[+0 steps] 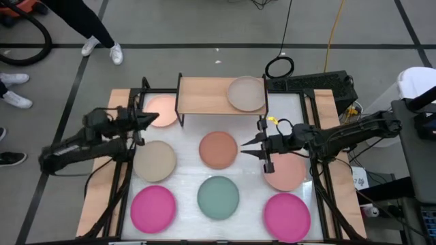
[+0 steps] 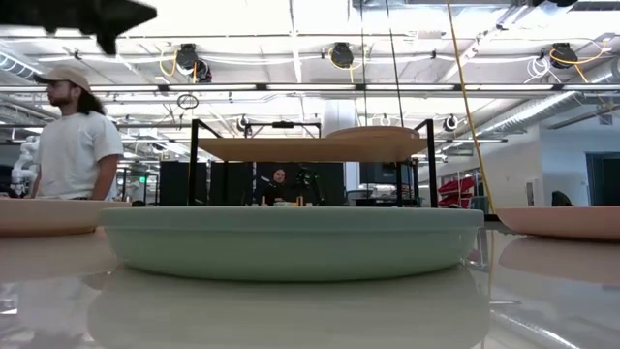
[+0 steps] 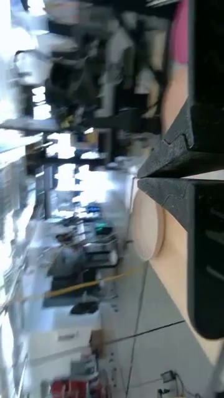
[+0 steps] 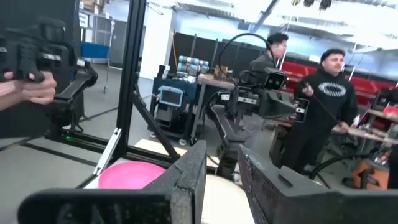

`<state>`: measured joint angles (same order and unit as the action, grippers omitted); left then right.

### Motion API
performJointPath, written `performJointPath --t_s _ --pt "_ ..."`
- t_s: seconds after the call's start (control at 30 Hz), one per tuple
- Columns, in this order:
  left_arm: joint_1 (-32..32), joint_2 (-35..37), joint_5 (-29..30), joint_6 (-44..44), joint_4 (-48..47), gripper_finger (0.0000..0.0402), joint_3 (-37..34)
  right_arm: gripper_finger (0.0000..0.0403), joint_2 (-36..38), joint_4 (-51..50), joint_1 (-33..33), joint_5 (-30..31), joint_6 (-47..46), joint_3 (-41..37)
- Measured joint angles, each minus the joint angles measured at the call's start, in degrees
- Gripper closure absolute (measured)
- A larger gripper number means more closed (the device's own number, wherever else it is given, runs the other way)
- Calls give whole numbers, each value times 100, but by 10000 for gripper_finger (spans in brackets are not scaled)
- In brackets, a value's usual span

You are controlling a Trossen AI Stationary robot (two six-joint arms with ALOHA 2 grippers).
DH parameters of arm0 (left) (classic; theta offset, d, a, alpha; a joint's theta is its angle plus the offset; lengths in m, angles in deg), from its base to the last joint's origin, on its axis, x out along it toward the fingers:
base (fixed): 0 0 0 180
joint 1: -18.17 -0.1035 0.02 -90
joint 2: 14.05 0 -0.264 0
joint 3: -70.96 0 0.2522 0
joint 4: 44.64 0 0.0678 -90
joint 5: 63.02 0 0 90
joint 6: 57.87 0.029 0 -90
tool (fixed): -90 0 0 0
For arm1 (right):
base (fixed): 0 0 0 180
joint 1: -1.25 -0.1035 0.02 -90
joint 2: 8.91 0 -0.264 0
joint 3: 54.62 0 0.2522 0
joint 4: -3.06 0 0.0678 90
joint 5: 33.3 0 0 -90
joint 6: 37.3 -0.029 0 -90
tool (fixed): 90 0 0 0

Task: Place and stack plates onto a shelf
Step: Stack the orange plate on top of the gray plate on the shelf

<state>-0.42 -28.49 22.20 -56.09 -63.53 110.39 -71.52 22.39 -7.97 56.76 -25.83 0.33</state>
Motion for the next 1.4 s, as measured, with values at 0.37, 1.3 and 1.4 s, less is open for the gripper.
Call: performJointPath --t_s 0.37,1.3,1.4 --pt "1908 -4483 1379 1429 -2212 398 2827 324 432 -926 -2 223 121 0" --pt "3105 -8948 2031 2210 -2715 232 3734 324 905 -1675 -76 308 -140 2" --pt "3015 -9179 2031 2209 -2623 230 3741 324 905 -1684 -76 308 -140 2"
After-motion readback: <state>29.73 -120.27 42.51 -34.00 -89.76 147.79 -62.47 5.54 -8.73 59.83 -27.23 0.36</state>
